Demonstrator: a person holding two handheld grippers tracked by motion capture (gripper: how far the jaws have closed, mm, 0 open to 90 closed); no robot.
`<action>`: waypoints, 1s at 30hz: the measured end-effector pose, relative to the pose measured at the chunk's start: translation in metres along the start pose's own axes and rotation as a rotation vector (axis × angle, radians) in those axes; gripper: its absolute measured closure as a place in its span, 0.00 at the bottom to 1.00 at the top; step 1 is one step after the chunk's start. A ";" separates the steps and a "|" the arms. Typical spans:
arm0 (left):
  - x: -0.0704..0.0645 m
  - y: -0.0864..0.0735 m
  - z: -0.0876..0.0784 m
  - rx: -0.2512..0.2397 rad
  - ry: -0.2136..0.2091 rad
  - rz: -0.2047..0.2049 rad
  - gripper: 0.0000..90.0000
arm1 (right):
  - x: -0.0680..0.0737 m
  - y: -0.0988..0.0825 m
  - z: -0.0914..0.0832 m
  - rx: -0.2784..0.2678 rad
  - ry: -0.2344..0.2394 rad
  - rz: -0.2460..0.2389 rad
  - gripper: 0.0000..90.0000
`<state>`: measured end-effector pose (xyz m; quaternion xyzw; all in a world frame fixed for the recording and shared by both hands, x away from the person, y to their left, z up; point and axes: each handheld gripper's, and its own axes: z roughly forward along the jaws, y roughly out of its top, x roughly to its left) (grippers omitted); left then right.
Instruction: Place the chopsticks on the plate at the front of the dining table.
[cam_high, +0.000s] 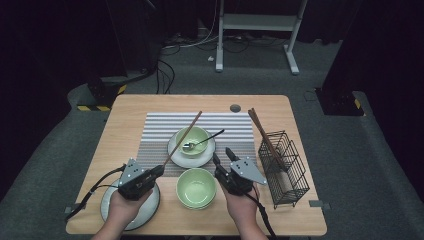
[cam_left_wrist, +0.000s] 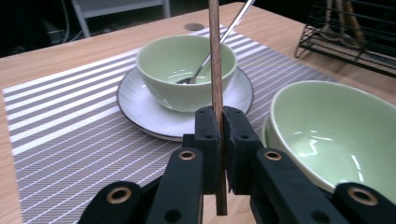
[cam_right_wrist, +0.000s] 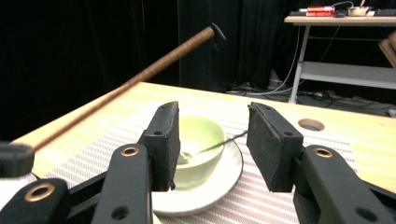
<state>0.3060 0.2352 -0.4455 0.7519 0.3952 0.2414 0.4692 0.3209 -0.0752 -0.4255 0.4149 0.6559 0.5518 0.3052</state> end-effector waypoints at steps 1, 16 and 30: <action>-0.001 0.002 0.003 0.010 0.019 0.008 0.94 | -0.001 -0.003 -0.001 0.001 0.000 0.004 0.59; 0.018 0.012 0.019 0.080 0.080 -0.007 0.94 | 0.002 -0.019 -0.010 0.017 0.010 -0.018 0.59; 0.033 0.013 0.043 0.176 0.121 -0.024 0.94 | -0.001 -0.021 -0.013 0.019 0.006 -0.018 0.60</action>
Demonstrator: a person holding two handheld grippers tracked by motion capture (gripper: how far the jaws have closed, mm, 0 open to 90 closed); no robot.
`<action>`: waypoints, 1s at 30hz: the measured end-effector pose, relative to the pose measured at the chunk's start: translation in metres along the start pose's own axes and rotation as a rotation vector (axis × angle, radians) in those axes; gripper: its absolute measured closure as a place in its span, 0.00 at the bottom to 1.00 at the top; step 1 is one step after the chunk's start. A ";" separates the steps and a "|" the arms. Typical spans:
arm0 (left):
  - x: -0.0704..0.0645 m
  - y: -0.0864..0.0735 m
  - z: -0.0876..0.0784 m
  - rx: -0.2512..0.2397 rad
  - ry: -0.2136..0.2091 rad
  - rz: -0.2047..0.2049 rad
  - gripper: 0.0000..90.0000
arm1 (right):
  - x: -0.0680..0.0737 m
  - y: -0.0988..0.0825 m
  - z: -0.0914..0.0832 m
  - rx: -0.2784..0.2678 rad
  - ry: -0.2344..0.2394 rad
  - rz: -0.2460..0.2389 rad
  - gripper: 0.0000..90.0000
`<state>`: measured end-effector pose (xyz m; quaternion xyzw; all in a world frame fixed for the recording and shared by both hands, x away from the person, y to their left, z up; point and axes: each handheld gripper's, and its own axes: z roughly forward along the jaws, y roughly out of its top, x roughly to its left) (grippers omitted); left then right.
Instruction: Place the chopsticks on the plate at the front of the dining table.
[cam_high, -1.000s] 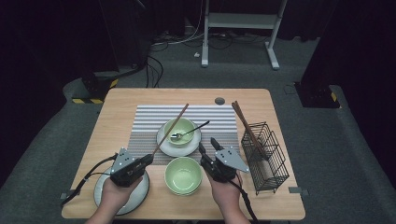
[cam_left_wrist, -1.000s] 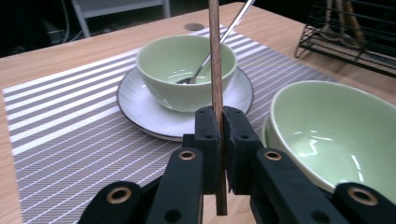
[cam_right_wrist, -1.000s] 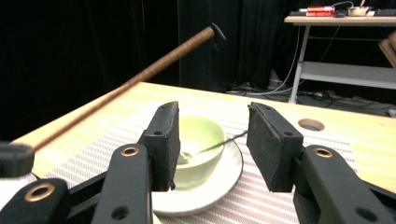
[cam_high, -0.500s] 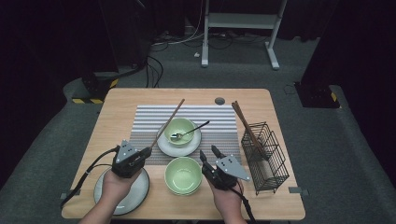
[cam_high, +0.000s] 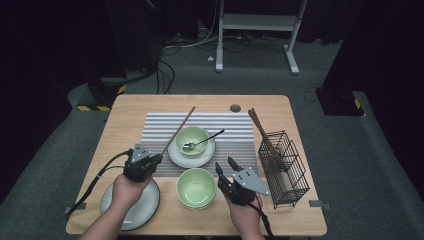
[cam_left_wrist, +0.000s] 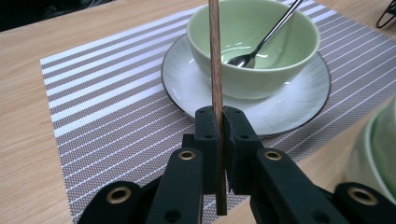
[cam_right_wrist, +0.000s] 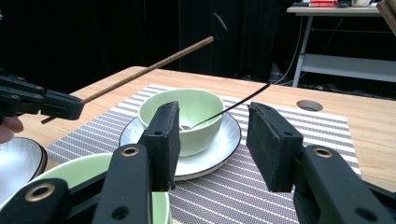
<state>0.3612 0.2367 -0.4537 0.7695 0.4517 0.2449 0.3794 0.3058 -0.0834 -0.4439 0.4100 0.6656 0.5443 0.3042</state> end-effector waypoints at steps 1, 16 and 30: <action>0.001 0.000 0.002 0.008 0.003 -0.001 0.94 | 0.000 0.000 0.000 -0.001 0.002 0.002 0.60; 0.012 0.001 0.017 0.085 0.014 -0.020 0.94 | 0.000 -0.001 -0.001 -0.005 0.005 -0.002 0.60; 0.017 -0.006 0.027 0.159 0.016 -0.025 0.94 | 0.002 -0.001 -0.001 -0.004 0.009 0.004 0.60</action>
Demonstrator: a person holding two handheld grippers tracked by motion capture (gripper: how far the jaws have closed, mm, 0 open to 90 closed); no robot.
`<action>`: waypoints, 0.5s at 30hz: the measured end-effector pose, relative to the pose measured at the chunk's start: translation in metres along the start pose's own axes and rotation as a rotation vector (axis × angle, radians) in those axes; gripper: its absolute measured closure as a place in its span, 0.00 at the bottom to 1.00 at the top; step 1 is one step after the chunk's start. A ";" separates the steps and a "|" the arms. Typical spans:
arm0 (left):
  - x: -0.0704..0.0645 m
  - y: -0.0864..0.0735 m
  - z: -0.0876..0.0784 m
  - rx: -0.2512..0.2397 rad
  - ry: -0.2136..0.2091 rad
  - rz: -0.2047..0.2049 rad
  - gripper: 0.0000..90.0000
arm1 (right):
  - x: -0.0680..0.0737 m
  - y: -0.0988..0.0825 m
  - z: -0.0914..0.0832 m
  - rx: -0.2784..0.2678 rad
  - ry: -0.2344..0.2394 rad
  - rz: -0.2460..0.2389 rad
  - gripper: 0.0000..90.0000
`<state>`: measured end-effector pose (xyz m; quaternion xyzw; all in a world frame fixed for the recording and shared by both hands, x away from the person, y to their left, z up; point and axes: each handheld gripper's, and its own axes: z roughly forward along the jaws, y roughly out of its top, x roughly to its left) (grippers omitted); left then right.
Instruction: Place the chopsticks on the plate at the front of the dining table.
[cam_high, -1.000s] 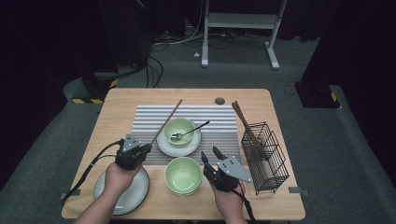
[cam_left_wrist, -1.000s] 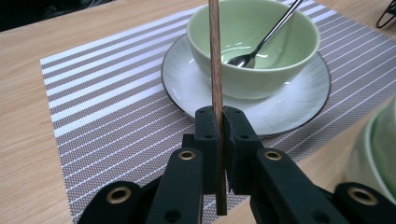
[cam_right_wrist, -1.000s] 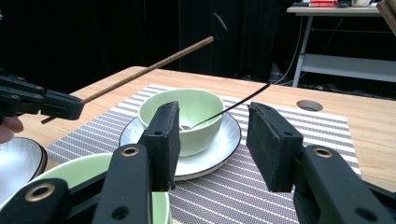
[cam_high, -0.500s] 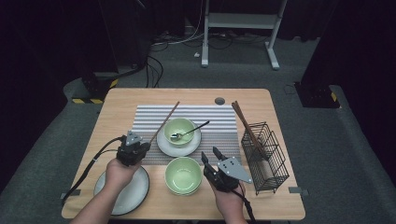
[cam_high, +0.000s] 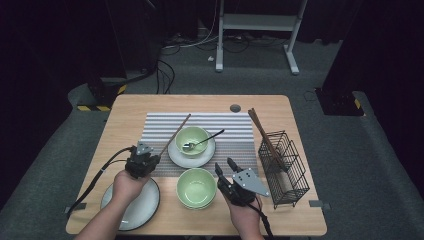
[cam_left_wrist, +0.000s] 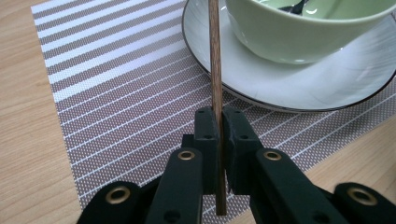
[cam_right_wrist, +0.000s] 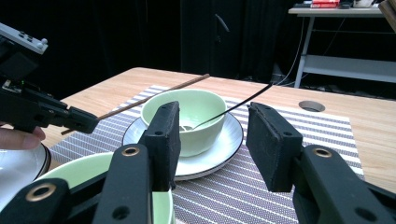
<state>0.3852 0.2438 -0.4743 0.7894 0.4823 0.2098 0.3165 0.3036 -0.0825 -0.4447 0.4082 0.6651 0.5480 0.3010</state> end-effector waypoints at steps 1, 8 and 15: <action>0.000 0.000 0.001 0.007 0.000 0.001 0.94 | 0.000 0.000 0.000 -0.001 0.001 0.000 0.60; 0.000 0.000 0.005 0.051 -0.014 0.006 0.94 | -0.001 0.001 -0.001 -0.006 -0.003 0.002 0.60; 0.000 0.001 0.010 0.085 -0.036 0.010 0.94 | -0.002 0.002 0.000 -0.010 -0.003 0.011 0.60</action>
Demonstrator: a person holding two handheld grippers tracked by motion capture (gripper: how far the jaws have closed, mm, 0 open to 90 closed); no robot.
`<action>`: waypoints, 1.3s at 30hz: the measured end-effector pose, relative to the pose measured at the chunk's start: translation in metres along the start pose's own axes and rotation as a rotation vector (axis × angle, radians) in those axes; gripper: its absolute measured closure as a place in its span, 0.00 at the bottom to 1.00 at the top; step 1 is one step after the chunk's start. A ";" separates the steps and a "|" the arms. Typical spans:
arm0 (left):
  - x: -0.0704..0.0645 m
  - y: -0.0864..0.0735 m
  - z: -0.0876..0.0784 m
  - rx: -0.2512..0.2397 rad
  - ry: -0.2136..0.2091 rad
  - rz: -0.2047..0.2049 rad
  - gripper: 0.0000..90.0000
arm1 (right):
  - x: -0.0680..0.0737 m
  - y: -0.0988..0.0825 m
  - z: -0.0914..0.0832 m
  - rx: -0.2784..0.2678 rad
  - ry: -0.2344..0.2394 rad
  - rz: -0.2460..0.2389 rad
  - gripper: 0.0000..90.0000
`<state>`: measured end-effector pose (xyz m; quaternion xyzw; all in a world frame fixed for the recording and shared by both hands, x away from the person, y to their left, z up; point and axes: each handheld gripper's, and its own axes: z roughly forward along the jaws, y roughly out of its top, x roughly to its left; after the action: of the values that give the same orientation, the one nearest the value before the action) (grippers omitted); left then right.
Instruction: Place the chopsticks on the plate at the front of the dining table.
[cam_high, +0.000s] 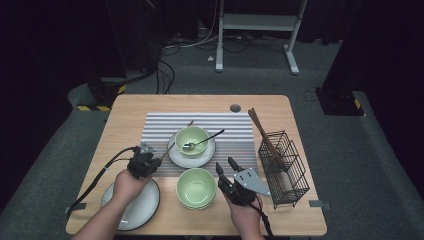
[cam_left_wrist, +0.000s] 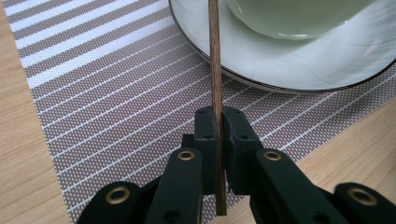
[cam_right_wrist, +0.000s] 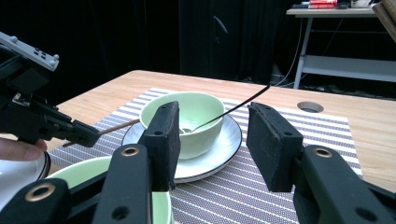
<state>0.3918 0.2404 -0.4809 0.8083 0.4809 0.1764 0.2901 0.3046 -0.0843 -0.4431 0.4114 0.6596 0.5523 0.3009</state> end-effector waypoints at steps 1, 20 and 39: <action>0.000 0.000 0.001 0.009 -0.001 0.001 0.94 | 0.000 0.000 0.000 0.000 0.000 0.001 0.60; -0.007 0.008 0.011 0.041 -0.001 0.027 0.91 | 0.000 0.001 0.000 -0.002 0.009 0.004 0.57; -0.008 0.007 0.006 -0.008 -0.011 0.042 0.74 | -0.007 -0.001 0.001 0.006 0.033 0.024 0.55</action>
<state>0.3962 0.2290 -0.4806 0.8181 0.4616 0.1796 0.2922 0.3080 -0.0899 -0.4444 0.4111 0.6610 0.5608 0.2820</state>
